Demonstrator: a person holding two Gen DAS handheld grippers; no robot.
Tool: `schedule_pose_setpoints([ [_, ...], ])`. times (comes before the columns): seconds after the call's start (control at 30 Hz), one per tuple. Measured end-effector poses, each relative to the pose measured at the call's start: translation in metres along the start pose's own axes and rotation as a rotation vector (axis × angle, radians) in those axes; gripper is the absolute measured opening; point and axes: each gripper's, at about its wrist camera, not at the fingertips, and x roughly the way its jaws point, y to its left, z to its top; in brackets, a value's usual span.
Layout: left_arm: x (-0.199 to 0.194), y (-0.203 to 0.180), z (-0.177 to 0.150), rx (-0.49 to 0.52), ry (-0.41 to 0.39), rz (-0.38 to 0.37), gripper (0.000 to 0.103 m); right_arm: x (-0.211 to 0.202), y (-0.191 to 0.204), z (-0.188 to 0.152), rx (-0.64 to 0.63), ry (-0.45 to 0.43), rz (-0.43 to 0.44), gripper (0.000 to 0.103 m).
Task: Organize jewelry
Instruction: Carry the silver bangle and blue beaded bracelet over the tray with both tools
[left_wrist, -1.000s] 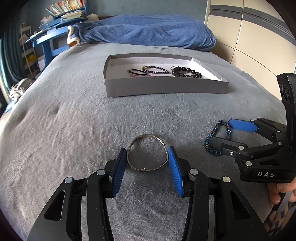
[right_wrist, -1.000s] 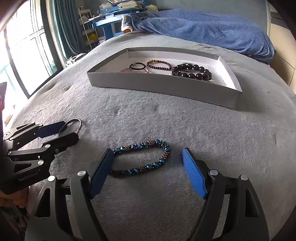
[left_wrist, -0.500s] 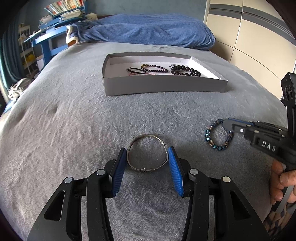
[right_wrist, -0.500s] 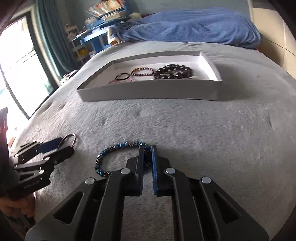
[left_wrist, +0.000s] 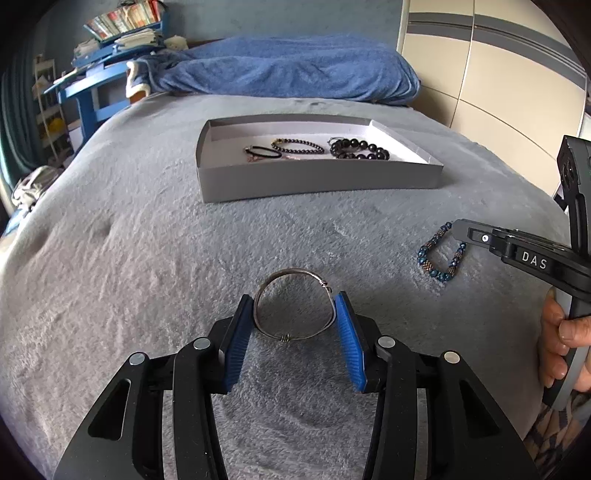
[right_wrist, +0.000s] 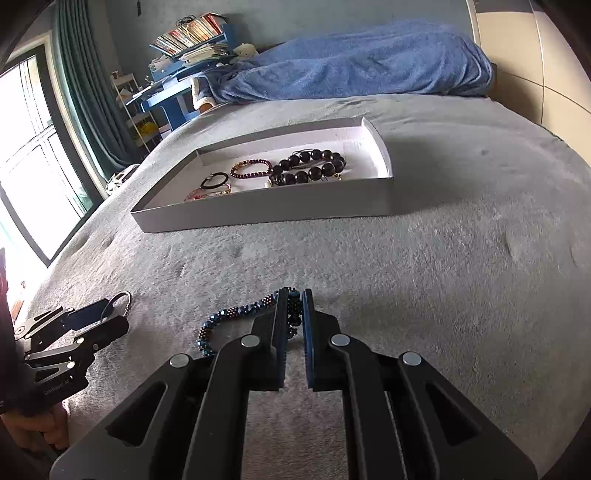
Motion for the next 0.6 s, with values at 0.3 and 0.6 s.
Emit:
schedule_pose_setpoints([
  [0.3, -0.003, 0.002, 0.003, -0.005, -0.015, -0.019, 0.046, -0.005, 0.000, 0.002, 0.001, -0.023, 0.023, 0.007],
  [0.6, -0.003, -0.001, 0.020, 0.019, -0.028, -0.041, 0.046, -0.018, 0.000, 0.011, -0.007, -0.075, 0.036, 0.007],
])
